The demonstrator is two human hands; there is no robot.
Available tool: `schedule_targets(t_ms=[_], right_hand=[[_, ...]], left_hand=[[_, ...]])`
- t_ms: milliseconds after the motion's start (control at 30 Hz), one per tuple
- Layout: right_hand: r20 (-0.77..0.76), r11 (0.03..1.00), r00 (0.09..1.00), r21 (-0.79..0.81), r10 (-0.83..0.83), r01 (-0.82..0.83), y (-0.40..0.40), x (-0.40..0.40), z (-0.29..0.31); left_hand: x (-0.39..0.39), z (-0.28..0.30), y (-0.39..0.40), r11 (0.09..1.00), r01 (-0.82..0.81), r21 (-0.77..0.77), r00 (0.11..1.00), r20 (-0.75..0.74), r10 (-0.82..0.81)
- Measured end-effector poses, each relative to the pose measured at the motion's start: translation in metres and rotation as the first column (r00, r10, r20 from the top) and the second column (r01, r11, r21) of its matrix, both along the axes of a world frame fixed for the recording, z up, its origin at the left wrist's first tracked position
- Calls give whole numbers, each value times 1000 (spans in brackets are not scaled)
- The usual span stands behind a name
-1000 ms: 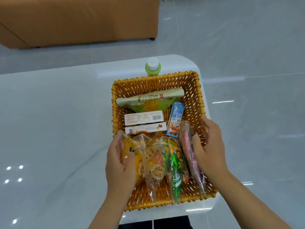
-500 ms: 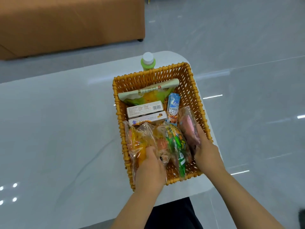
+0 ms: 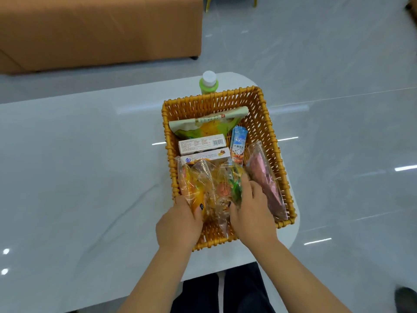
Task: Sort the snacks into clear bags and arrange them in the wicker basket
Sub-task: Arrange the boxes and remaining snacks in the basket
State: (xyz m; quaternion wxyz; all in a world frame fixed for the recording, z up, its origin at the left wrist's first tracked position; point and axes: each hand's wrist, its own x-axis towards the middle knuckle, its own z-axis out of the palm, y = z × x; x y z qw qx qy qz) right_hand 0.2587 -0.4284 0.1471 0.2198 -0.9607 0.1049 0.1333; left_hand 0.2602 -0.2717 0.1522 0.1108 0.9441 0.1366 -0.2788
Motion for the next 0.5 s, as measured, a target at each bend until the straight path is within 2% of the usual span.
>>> schedule_targets(t_ms=[67,200,233,267,333,367,400,467,500], right_hand=[[-182,999,983,-32,-8,2,1,0,-9],[-230,997,973,-68,15,-31,-3,0,-11],[-164,998,986,-63,20,-31,-1,-1,-8],[-29,998,999,-43,43,-44,1,-2,-5],[288,993,950,-21,119,-118,8,-8,-4],[335,986,928,-15,162,-167,13,-11,-3],[268,980,944,2,194,-201,18,-13,-1],[-47,979,978,16,203,-203,27,-15,-6],[-193,974,957,-31,216,-226,29,-14,-12]], left_hand=[[0,-3,-3,999,-11,-32,1000,-1,11],[-2,-9,-5,982,-65,-175,998,2,67],[-4,-8,-5,977,-73,-201,997,-10,72],[-7,-8,-6,970,-76,-230,997,-21,73],[-12,-8,-7,961,-60,-269,998,-40,51],[-14,-8,-7,960,-51,-276,998,-57,36],[-14,-8,-8,959,-44,-279,997,-68,26],[-13,-9,-8,964,-41,-264,995,-94,16],[-13,-10,-8,967,-44,-253,994,-105,18]])
